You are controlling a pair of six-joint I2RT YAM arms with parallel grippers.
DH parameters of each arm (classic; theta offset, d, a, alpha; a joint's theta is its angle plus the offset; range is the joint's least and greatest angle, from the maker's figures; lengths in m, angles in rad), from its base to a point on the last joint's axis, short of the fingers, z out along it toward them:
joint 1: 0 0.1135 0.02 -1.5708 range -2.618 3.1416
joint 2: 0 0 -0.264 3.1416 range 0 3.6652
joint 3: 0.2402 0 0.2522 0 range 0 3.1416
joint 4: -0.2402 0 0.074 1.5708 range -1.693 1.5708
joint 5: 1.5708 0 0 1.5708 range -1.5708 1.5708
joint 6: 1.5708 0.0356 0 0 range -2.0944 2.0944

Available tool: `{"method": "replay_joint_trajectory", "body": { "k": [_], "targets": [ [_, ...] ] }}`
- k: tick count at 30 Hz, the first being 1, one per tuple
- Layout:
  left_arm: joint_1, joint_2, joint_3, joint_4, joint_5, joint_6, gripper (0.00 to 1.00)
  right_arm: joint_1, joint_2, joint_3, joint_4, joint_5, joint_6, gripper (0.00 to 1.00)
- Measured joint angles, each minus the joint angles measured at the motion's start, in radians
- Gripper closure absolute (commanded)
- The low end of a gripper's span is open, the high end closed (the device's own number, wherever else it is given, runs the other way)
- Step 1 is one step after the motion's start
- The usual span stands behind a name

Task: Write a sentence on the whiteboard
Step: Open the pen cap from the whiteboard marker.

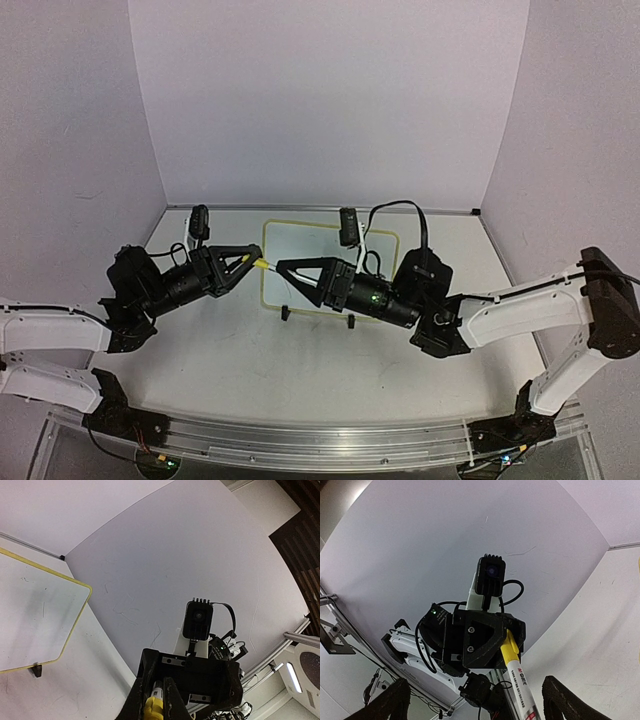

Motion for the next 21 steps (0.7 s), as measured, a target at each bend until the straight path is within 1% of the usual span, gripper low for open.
{"method": "replay_joint_trajectory", "body": {
  "k": [5, 9, 16, 21],
  "targets": [
    [-0.009, 0.034, 0.0, 0.027, 0.001, -0.005, 1.0, 0.0, 0.006, 0.004, 0.0, -0.004, 0.0, 0.2],
    [-0.01, 0.048, 0.001, 0.051, 0.0, -0.017, 1.0, -0.001, 0.006, 0.004, -0.002, -0.003, 0.0, 0.28],
    [-0.012, 0.048, 0.001, 0.06, 0.0, -0.019, 1.0, -0.002, 0.012, 0.004, -0.007, 0.008, 0.003, 0.46],
    [-0.012, 0.049, 0.003, 0.058, 0.0, -0.018, 1.0, -0.003, 0.018, 0.004, -0.024, 0.015, 0.008, 0.55]
  ]
}}
